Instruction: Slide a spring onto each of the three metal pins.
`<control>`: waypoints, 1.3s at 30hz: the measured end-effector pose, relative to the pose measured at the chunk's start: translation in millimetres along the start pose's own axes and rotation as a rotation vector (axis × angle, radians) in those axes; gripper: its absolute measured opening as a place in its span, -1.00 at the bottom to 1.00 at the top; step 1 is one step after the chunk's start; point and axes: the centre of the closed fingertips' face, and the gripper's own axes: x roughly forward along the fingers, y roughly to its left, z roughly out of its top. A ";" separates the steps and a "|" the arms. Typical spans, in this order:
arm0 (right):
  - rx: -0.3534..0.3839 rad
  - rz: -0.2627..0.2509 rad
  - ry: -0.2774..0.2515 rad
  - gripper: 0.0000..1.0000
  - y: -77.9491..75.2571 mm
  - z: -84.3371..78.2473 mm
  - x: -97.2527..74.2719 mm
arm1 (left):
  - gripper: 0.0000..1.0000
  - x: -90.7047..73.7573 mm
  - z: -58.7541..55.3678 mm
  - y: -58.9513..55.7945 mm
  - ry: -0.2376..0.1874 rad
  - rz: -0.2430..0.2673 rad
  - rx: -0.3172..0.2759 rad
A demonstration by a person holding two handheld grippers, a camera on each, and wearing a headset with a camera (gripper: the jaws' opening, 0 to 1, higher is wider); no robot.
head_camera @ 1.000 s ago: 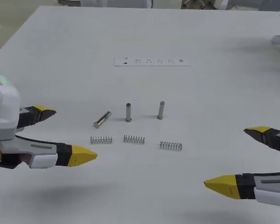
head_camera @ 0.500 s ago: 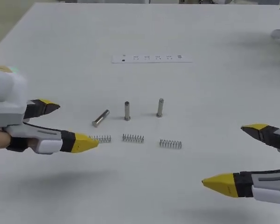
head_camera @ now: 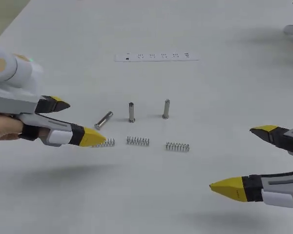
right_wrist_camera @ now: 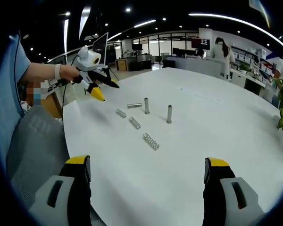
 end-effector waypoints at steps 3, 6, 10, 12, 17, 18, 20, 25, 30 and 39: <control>0.006 0.000 0.000 0.99 0.0 -1.1 -0.3 | 0.44 3.7 1.9 2.0 0.012 -0.008 -0.008; -0.002 -0.006 0.016 0.99 -0.6 -6.0 -0.2 | 0.38 8.6 0.8 8.2 0.039 0.001 -0.016; 0.002 -0.007 0.019 0.99 0.3 -8.4 -0.7 | 0.29 13.0 -0.2 14.9 0.064 0.012 -0.028; 0.007 -0.007 0.019 0.99 0.5 -8.6 -1.1 | 0.25 15.1 -1.3 19.0 0.081 0.023 -0.016; 0.007 -0.009 0.022 0.99 -0.3 -9.1 -0.4 | 0.14 23.1 2.9 23.3 0.085 0.025 -0.040; 0.007 -0.008 0.021 0.99 -0.3 -8.9 0.0 | 0.12 25.8 3.4 24.6 0.088 0.027 -0.052; 0.007 -0.007 0.022 0.99 -0.5 -9.0 0.5 | 0.10 29.1 5.2 25.7 0.082 0.026 -0.066; 0.006 -0.007 0.026 0.99 -0.8 -9.8 0.9 | 0.03 37.9 4.4 29.6 0.102 0.032 -0.067; 0.009 -0.010 0.030 0.99 -2.0 -11.7 0.1 | -0.04 43.4 3.1 35.8 0.120 0.039 -0.080; 0.015 -0.011 0.036 0.99 -3.4 -14.1 0.7 | -0.11 55.2 2.1 47.4 0.153 0.054 -0.074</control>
